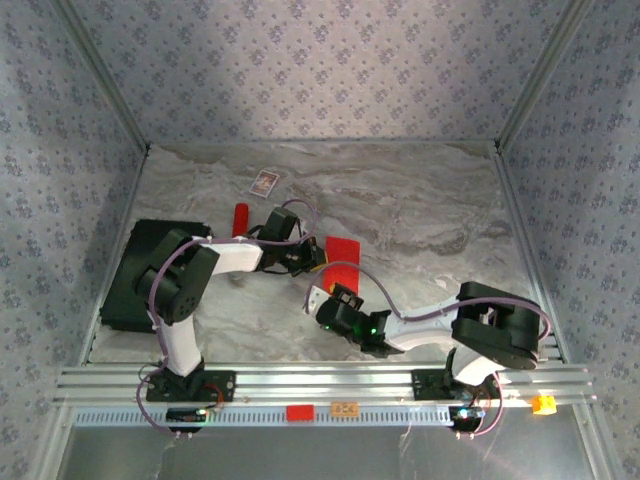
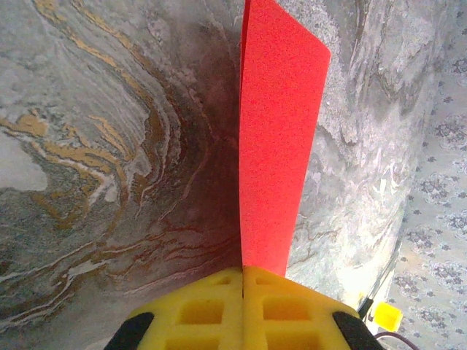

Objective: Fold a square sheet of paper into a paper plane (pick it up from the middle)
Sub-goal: Third fold the triangle at the center of the table.

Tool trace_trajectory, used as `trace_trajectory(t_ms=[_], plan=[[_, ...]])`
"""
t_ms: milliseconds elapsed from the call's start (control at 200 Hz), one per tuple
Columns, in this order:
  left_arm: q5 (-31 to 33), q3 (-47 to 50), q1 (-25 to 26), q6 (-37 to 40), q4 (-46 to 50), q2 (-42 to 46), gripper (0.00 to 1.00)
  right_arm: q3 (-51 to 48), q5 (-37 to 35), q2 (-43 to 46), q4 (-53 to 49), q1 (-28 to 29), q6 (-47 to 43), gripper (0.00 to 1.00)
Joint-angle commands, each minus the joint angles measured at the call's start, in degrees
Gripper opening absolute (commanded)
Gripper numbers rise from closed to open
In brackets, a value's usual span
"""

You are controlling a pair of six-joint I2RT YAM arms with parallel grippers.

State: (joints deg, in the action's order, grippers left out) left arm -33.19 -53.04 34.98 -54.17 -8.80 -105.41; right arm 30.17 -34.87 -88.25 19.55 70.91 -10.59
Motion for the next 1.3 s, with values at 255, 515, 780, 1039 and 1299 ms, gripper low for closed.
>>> trace_trajectory(t_ms=[255,515,780,1039,1299], plan=[[0.2,0.5,0.4,-0.4,-0.1,1.4,0.01,-3.2,-0.4,5.5,-0.7,-0.2,3.6,0.38],[0.3,0.7,0.5,-0.4,-0.1,1.5,0.01,-3.2,0.1,6.0,-0.2,-0.6,4.4,0.28],[0.4,0.4,0.6,-0.5,-0.1,1.2,0.01,-3.3,0.9,6.7,-0.1,-0.7,5.2,0.15],[0.7,0.5,0.7,-0.4,0.1,1.4,0.02,-3.1,1.9,6.7,-1.7,-1.3,5.9,0.03],[3.8,-0.1,0.4,1.8,4.4,3.7,0.25,-2.1,9.1,9.5,-6.2,-4.2,10.1,0.0]])
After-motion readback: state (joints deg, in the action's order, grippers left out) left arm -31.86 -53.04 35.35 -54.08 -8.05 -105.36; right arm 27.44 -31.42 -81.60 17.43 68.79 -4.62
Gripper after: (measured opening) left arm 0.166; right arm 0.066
